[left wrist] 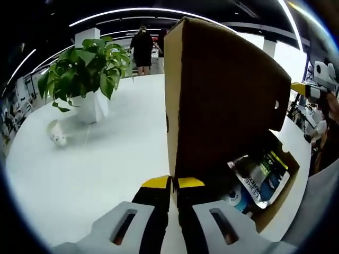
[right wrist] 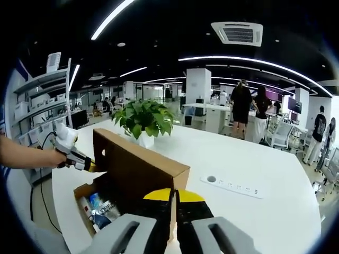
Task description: Operate the shoe box by opening the lid, removing the specified soft item, and placing it in the target area until the item is outside and the box remains undamaged.
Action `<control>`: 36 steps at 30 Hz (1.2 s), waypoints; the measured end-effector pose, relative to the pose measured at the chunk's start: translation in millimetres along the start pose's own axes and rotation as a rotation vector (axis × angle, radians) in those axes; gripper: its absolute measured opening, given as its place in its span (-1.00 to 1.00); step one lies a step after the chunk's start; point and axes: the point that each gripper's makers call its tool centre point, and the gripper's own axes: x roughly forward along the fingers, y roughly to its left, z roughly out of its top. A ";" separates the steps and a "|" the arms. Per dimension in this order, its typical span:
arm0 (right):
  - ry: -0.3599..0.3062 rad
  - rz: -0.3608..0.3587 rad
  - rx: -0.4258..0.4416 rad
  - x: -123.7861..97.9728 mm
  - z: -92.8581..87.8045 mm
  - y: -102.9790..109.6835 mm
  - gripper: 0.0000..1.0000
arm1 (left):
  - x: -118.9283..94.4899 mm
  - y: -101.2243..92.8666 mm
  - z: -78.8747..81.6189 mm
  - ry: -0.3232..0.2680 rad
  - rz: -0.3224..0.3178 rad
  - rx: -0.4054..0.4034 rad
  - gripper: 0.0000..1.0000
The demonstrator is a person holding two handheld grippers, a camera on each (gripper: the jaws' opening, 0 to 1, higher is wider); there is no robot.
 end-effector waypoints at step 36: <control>0.097 0.008 0.042 14.0 -75.5 5.9 -1.00 | -1.8 -1.9 1.8 -0.010 0.002 -0.030 -1.00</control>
